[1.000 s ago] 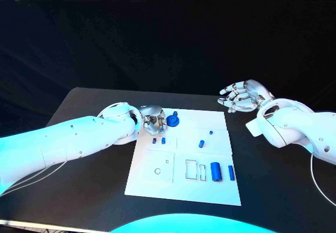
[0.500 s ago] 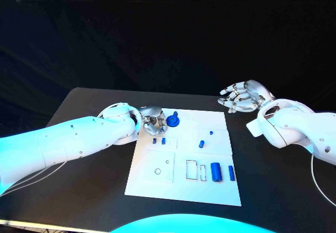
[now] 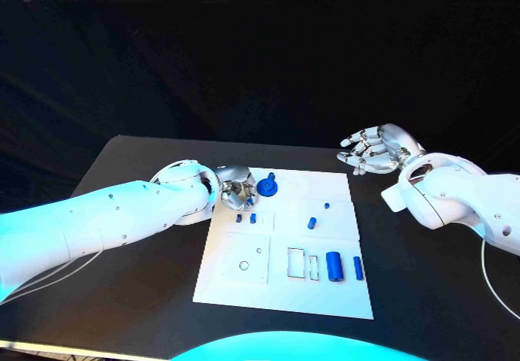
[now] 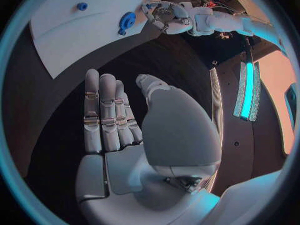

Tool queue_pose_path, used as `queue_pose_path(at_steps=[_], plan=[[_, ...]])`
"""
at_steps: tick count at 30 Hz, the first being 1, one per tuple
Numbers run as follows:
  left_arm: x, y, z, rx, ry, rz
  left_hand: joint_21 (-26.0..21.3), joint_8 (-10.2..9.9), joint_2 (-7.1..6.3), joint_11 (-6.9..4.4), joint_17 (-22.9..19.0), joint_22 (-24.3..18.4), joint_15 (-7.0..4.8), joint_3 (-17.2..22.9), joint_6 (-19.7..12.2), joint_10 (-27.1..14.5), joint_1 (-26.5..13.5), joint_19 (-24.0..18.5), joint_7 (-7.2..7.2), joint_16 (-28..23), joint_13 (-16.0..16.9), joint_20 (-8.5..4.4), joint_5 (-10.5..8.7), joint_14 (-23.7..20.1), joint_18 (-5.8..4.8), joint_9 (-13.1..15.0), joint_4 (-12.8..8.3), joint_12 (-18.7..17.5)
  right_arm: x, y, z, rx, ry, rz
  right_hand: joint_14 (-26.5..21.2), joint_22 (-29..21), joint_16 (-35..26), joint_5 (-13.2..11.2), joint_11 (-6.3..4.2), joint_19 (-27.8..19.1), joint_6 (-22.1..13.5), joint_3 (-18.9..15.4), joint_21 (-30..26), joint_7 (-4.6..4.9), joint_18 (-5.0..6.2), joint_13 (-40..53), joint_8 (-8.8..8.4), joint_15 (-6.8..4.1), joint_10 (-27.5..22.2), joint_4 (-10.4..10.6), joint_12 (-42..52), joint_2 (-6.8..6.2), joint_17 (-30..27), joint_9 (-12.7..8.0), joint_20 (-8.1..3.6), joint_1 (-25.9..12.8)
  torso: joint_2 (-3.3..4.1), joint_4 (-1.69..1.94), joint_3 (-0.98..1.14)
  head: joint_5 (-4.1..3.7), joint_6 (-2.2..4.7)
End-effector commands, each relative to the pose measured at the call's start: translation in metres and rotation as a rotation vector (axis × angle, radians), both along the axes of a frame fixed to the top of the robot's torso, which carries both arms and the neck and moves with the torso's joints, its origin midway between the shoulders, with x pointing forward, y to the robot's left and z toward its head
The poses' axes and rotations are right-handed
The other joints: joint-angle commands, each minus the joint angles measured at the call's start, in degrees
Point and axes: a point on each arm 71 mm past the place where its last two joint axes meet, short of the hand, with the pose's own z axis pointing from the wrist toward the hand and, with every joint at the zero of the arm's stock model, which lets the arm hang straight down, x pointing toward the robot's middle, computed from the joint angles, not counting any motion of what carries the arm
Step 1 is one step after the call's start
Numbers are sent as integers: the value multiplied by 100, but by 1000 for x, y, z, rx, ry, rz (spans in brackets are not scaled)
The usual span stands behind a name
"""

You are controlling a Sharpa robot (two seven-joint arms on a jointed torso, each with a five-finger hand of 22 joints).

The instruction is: Assemble the parts on the task board

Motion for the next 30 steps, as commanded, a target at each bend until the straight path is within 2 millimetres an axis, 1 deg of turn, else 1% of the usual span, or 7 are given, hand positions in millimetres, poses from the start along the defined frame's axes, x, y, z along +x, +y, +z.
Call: queue_pose_path(at_steps=[1, 5, 8, 10, 20, 23, 30], plan=[[-2, -2, -3, 4, 23, -14, -45, -42, -28, 27, -15, -24, 6, -46, -51, -47, -48, -48, 8, -34, -32, 6, -14, -46, -18, 9, 26, -56, 0, 1, 0, -2, -1, 19, -2, -13, -44, 41, 0, 13, -24, 29, -33, 14, 65, -11, 21, 14, -26, 8, -20, -24, -1, -10, 19, -18, 0, 1, -1, 1, 4], [-2, -2, -2, 1, 18, -11, -73, -76, -74, 68, -48, -53, 41, -96, -69, -180, -105, -69, 15, -37, -78, 26, -9, -71, -15, 15, 64, -181, 0, 2, 0, -2, -1, 19, -2, -13, -44, 41, 0, 13, -24, 29, -33, 14, 65, -11, 21, 14, -26, 8, -20, -24, -1, -10, 19, -18, 1, 3, 0, 0, 9], [-2, -2, -2, -3, 15, -9, -83, -91, -84, 79, -57, -65, 51, -113, -82, -207, -116, -76, 18, -37, -88, 33, -10, -78, -13, 16, 74, -207, 0, 2, 0, -2, 0, 20, -2, -13, -44, 41, 0, 13, -24, 29, -33, 14, 65, -11, 21, 14, -26, 8, -20, -24, -1, -10, 19, -18, -1, 1, -1, 2, 11], [-2, -2, -2, -4, 13, -9, -94, -155, -101, 92, -54, -74, 65, -136, -163, -230, -131, -80, 13, -30, -99, 45, -10, -83, -13, 1, 91, -237, 0, 2, 0, -2, 1, 21, -2, -17, -48, 45, 1, 13, -28, 29, -37, 15, 64, -15, 22, 15, -28, 9, -22, -25, -1, -11, 20, -22, -1, 1, -1, 2, 11], [-2, -2, -2, -6, 14, -6, -109, -179, -111, 106, -80, -94, 77, -160, -175, -273, -142, -91, 21, -32, -111, 53, -12, -99, -8, 1, 107, -272, 0, 2, -1, -2, 1, 21, -2, -17, -48, 45, 1, 13, -28, 29, -37, 15, 64, -15, 22, 15, -28, 9, -22, -25, -1, -11, 20, -22, 0, 2, 5, 2, 12], [-2, -1, -2, -6, 14, -4, -116, -195, -121, 115, -101, -101, 85, -175, -188, -299, -143, -94, 25, -35, -118, 57, -13, -111, -7, 0, 111, -290, 0, 2, -1, -2, 2, 21, -3, -21, -54, 48, 2, 14, -33, 29, -42, 16, 64, -21, 23, 16, -32, 8, -23, -29, 0, -12, 20, -25, -1, 0, 4, 3, 12], [-1, -1, -2, -6, 14, -1, -136, -249, -135, 160, -148, -119, 122, -227, -216, -455, -123, -104, 27, -38, -147, 79, -12, -148, -7, -1, 120, -366, 0, 2, -1, -2, 2, 20, -3, -21, -54, 48, 2, 14, -33, 29, -42, 16, 64, -21, 23, 16, -32, 8, -23, -29, 0, -12, 20, -25, 1, -2, 4, 4, 13]])
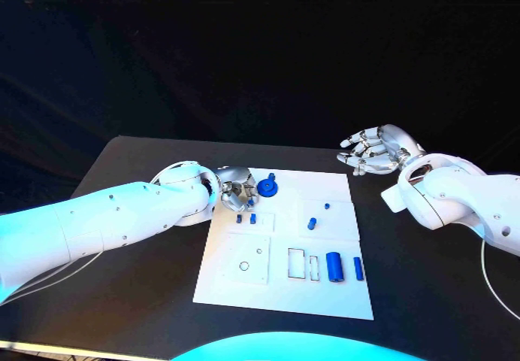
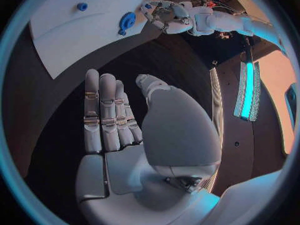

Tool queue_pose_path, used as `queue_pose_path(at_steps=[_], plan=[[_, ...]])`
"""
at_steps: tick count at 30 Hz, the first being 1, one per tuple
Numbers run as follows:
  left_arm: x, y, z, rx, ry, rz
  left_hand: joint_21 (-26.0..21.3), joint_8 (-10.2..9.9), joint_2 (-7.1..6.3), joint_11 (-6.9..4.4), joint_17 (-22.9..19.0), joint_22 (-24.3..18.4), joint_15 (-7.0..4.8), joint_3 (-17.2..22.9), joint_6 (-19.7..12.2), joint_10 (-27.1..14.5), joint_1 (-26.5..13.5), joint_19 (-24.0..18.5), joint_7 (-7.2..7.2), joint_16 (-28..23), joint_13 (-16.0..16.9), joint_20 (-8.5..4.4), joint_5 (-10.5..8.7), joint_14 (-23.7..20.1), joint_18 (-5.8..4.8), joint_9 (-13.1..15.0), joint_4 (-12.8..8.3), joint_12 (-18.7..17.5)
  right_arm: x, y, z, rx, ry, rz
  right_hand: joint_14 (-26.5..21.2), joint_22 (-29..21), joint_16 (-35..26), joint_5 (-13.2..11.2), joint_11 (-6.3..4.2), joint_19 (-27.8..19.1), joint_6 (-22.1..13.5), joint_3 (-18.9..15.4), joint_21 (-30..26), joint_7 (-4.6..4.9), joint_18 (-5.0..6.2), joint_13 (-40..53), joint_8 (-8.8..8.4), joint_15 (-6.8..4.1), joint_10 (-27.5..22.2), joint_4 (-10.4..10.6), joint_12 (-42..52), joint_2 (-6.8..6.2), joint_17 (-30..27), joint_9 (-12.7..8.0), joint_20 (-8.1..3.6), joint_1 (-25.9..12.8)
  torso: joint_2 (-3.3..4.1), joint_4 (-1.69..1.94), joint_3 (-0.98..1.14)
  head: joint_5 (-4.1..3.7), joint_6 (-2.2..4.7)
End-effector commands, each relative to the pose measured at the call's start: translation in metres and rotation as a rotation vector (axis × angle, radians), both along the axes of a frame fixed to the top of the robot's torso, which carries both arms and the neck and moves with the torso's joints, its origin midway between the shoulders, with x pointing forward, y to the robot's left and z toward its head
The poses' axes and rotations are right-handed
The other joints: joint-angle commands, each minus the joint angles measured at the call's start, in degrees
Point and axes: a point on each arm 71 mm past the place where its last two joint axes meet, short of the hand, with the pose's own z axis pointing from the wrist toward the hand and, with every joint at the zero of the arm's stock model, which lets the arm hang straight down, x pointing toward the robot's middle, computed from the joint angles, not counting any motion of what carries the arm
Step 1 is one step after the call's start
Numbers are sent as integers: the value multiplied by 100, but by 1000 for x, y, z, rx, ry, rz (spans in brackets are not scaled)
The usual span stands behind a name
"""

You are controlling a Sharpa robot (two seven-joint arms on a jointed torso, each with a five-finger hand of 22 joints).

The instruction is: Assemble the parts on the task board

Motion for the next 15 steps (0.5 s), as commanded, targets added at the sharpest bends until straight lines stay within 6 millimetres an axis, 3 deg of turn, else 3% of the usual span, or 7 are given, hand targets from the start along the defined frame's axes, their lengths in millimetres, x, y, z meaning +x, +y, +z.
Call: queue_pose_path(at_steps=[1, 6, 15], plan=[[-1, -1, -1, -2, 10, -1, -25, -37, -42, 15, -25, -9, 18, -48, -44, -79, -23, -26, 16, -40, -20, 20, -12, -45, -7, -7, -6, -38, 0, 1, 0, -1, -1, 19, -3, -5, -21, 25, 2, 14, -36, 30, -19, 18, 64, -5, 23, 16, -32, 8, -23, -29, 0, -8, 21, -25, 1, 0, -2, 0, 5], [-1, 0, -1, -6, 8, 2, -124, -142, -18, 96, -80, -153, 89, -195, -102, -386, 42, -140, -2, -29, -74, 85, -5, -96, 18, -21, 10, -110, 0, 1, 0, -1, -1, 19, -3, -5, -21, 25, 2, 14, -36, 30, -19, 18, 64, -5, 23, 16, -32, 8, -23, -29, 0, -8, 21, -25, 0, 1, -3, -2, 4], [-1, 0, -1, -10, 5, 2, -220, -189, 9, 124, -330, -307, 113, -283, -112, -513, 88, -252, -8, -89, -94, 112, -1, -218, 49, -29, 21, -112, 0, 1, 0, -2, 0, 19, -5, -11, -28, 27, 4, 14, -43, 30, -27, 20, 63, -12, 25, 17, -36, 4, -25, -34, 1, -9, 22, -26, 0, 0, -5, -3, 5]])
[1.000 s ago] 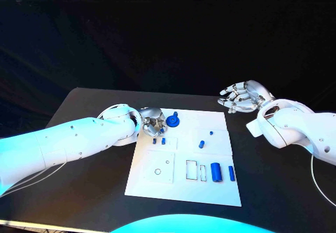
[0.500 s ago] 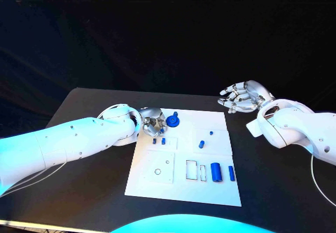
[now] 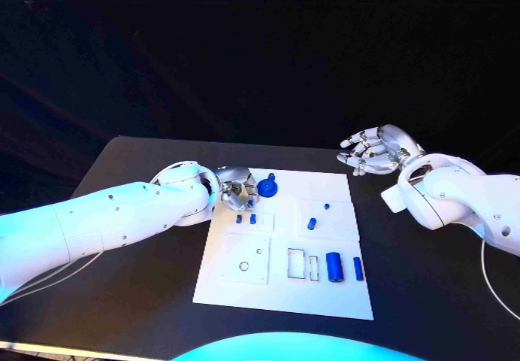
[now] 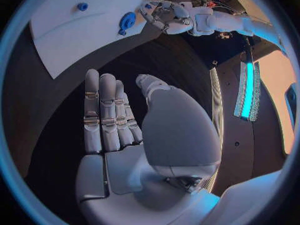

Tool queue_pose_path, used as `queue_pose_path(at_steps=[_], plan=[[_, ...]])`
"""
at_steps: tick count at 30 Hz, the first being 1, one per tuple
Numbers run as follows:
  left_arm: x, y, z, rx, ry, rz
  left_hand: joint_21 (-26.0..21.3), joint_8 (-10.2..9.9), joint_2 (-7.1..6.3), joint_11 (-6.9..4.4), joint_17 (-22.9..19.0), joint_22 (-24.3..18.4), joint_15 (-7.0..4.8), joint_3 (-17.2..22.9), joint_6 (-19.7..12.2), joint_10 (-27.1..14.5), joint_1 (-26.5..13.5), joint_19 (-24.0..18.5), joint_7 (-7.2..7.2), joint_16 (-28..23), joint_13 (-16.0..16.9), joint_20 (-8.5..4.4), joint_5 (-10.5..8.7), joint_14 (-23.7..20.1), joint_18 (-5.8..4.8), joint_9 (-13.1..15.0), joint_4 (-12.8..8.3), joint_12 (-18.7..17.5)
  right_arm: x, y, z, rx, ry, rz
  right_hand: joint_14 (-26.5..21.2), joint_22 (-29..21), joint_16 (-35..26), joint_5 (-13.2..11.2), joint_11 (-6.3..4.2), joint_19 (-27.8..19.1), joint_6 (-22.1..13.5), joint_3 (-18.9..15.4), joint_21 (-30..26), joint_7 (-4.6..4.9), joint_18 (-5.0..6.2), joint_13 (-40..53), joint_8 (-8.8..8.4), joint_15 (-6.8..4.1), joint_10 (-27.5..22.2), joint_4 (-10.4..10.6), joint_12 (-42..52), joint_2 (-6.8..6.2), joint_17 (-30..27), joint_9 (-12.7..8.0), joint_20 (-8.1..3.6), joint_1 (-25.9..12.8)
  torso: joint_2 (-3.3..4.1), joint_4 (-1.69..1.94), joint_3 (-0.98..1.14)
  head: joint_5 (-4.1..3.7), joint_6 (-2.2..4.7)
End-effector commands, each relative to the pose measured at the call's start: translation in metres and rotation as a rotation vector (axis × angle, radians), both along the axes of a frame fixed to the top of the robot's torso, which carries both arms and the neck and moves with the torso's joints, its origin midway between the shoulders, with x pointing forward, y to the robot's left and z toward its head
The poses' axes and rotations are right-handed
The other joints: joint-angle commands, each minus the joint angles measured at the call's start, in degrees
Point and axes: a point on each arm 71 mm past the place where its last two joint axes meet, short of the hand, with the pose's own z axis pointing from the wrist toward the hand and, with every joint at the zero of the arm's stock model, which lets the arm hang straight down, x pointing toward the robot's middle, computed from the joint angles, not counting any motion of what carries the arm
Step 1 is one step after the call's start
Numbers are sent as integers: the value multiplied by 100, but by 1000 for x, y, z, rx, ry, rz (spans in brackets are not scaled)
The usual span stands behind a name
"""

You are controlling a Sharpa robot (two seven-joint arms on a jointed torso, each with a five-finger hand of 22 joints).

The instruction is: Assemble the parts on the task board

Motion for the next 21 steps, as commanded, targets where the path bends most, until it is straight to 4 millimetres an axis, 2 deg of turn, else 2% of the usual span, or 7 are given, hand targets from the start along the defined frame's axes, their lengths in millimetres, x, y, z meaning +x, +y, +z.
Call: queue_pose_path(at_steps=[1, 3, 7, 9, 12, 20, 21], plan=[[-1, 0, -1, -4, 5, -1, -48, -46, -14, 9, -30, -17, 7, -63, -28, -73, 68, -60, -9, -32, -15, 4, 0, -55, 50, -7, 10, -24, 0, 1, 0, -1, -1, 19, -5, -5, -28, 27, 3, 14, -24, 30, -27, 1, 63, -5, 25, 17, -36, 4, -25, -34, 1, -10, 22, -26, 0, 0, -3, 0, 1], [-1, -1, -1, -9, 4, -5, -66, -63, -18, 19, -51, -41, 18, -131, -24, -124, 72, -76, -15, -34, -19, 14, 0, -70, 54, -9, 25, -13, -1, 1, 0, -1, -1, 19, -5, -5, -28, 27, 3, 14, -24, 30, -27, 1, 63, -5, 25, 17, -36, 4, -25, -34, 1, -10, 22, -26, 1, -1, -2, 0, 1], [-2, -1, 0, -29, 2, -14, -304, -220, 97, 99, -316, -370, 114, -950, -35, -531, 221, -320, -119, -39, -71, 89, 56, -234, 115, -56, 248, 76, 0, 1, 0, -1, -2, 18, -5, -5, -28, 27, 3, 14, -24, 30, -27, 1, 63, -5, 25, 17, -36, 4, -25, -34, 1, -10, 22, -26, 2, 0, -2, -5, 5], [-3, -1, 1, -49, 0, -15, -370, -385, 230, 140, -452, -457, 141, -1718, -56, -720, 626, -347, -168, 13, -94, 138, 67, -310, 122, -138, 611, 299, 0, 1, 0, -1, -2, 18, -7, -10, -34, 28, 5, 14, -29, 31, -33, 2, 63, -11, 27, 18, -39, 0, -26, -40, 1, -11, 22, -24, 1, -1, -2, -9, 3], [-3, 0, 3, -87, -7, -15, -395, -473, 248, 146, -528, -505, 148, -2019, -68, -818, 828, -354, -179, 45, -111, 146, 75, -336, 126, -184, 915, 444, 0, 0, 0, -2, -2, 17, -12, -17, -43, 29, 6, 13, -36, 33, -42, 4, 63, -19, 29, 20, -45, -7, -28, -47, 2, -12, 24, -18, 0, -3, -2, -17, 5], [-3, 5, 13, -191, -18, 0, -477, -505, 274, 142, -678, -641, 146, -2196, -59, -819, 808, -443, -151, 29, -112, 149, 77, -408, 150, -200, 951, 540, 2, -3, -2, -8, 10, 17, -85, -120, -231, 26, 33, -10, -36, 103, -172, 26, 62, -232, 97, 48, -126, -13, -228, -64, -24, -21, 46, -12, -1, -3, 2, -25, 4], [-3, 6, 14, -210, -13, 7, -592, -519, 278, 142, -905, -826, 147, -2248, -68, -832, 795, -581, -146, -29, -114, 149, 80, -532, 185, -206, 951, 564, 3, -3, -2, -10, 13, 18, -101, -158, -312, 22, 64, -7, -37, 157, -214, 42, 59, -403, 114, 64, -202, -9, -447, -61, -41, -29, 57, -12, -1, -4, 1, -25, 6]])
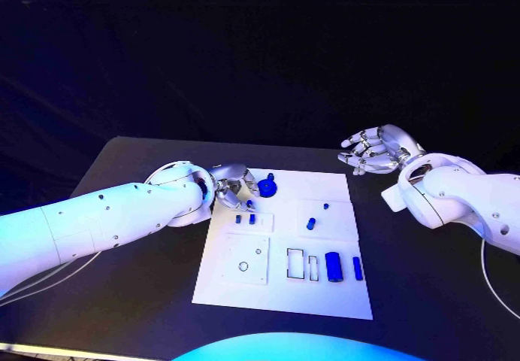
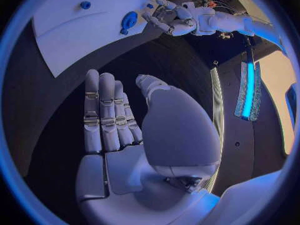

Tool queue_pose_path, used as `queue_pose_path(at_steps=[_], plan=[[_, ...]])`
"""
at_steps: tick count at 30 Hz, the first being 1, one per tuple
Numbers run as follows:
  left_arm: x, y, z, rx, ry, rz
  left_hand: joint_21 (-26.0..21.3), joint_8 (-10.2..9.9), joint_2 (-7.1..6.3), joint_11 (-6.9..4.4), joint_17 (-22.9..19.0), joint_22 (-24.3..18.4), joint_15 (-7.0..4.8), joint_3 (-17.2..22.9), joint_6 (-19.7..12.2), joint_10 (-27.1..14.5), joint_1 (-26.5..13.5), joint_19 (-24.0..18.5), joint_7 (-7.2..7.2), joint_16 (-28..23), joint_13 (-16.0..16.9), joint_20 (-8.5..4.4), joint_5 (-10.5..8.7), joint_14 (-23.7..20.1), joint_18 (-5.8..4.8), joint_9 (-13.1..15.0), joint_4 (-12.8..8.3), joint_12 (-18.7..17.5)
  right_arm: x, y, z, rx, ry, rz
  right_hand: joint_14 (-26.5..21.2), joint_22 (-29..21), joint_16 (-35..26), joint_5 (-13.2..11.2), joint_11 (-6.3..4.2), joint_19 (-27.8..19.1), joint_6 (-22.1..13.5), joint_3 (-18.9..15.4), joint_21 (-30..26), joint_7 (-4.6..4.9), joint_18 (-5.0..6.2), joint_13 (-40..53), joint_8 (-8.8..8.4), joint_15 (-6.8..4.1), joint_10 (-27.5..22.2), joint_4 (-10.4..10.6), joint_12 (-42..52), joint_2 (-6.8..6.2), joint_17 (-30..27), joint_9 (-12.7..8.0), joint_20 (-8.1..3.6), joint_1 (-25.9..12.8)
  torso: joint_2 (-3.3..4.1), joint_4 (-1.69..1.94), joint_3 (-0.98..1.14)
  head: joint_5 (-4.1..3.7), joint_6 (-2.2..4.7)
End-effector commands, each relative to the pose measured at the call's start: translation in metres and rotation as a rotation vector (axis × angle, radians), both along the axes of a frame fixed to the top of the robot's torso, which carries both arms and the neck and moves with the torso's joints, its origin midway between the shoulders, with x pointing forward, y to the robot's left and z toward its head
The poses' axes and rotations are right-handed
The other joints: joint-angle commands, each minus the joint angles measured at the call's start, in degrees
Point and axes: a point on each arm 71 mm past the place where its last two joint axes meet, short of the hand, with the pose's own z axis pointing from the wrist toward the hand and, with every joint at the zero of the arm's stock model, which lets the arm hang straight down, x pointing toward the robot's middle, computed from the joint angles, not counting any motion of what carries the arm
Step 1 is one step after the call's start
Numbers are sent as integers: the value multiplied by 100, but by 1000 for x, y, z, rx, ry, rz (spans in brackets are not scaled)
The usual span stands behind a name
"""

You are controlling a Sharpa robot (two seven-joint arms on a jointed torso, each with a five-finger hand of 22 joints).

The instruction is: Assemble the parts on the task board

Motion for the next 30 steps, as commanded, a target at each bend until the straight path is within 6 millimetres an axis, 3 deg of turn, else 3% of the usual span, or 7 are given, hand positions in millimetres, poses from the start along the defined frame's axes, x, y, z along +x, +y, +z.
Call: queue_pose_path(at_steps=[1, 8, 11, 13, 15, 21, 30], plan=[[0, 0, 8, -135, 7, 14, -125, -59, 38, 3, -256, -163, -5, -101, -10, -58, -4, -137, 10, -75, -9, 6, 15, -172, 117, -16, -3, 59, 1, 0, -2, -7, 14, 28, -56, -65, -141, 4, 21, -6, 0, 99, -82, 44, 58, -272, 39, 22, -81, -11, -330, -69, -31, -18, 65, -4, -2, -3, 1, -3, 2], [5, 24, 26, -386, 60, 136, -194, -85, 239, -120, -704, -217, -112, 198, 65, 196, 133, -169, 311, -186, 45, -76, 11, -421, 121, -40, -25, 423, 3, -1, -9, -79, 22, 96, 135, -130, -423, -389, 51, 145, 202, 427, -131, 58, 61, -1211, 42, 8, 251, -398, -1368, -148, -8, -134, 36, 293, -7, -1, 9, -9, 7], [5, 35, 32, -478, 89, 168, -272, -111, 146, -142, -1383, -274, -164, 782, 146, 335, 225, -199, 323, -474, 15, -140, 10, -768, 114, -73, -24, 580, 3, 2, -12, -149, 19, 154, 480, 82, -135, -557, 4, 355, 402, 508, 148, 2, 64, -1419, 7, -58, 404, -601, -1585, -151, 183, -188, -42, 400, -5, -2, 10, -17, 10], [5, 43, 35, -553, 126, 188, -263, -94, 131, -206, -1532, -278, -220, 1152, 223, 663, 299, -179, 295, -556, 46, -191, 14, -791, 120, -66, -64, 747, 1, 5, -16, -215, 17, 201, 652, 248, 122, -585, -35, 442, 486, 563, 342, -44, 61, -1517, -27, -90, 486, -695, -1685, -139, 361, -222, -88, 434, -1, -3, 9, -14, 18], [4, 49, 37, -621, 160, 205, -260, -105, 35, -223, -1745, -279, -240, 1433, 237, 732, 253, -183, 297, -673, 32, -226, 11, -867, 116, -64, -72, 770, 0, 7, -20, -280, 15, 240, 858, 480, 792, -604, -58, 447, 576, 628, 572, -73, 47, -1639, -85, -121, 597, -790, -1807, -142, 1004, -272, -111, 412, 0, -1, 8, -16, 25], [3, 64, 41, -770, 214, 272, -296, -100, -44, -226, -1823, -301, -238, 1663, 250, 742, 158, -223, 302, -792, 42, -227, -4, -908, 117, -48, -114, 830, -5, 14, -34, -462, -4, 311, 1160, 820, 1754, -667, -81, 472, 680, 706, 909, -124, 49, -1781, -157, -135, 679, -902, -1957, -178, 1922, -328, -130, 338, 0, 2, -3, -36, 32], [2, 79, 43, -921, 269, 341, -269, -55, -45, -248, -1847, -296, -261, 1822, 309, 772, 122, -183, 285, -793, 67, -249, -8, -838, 119, -11, -209, 911, -12, 28, -45, -585, -76, 321, 1547, 1994, 2872, -665, -89, 1113, 777, 802, 2501, -105, -178, -1875, -220, -140, 843, -939, -2037, -196, 3041, -367, -131, 207, 1, 4, -3, -197, 32]])
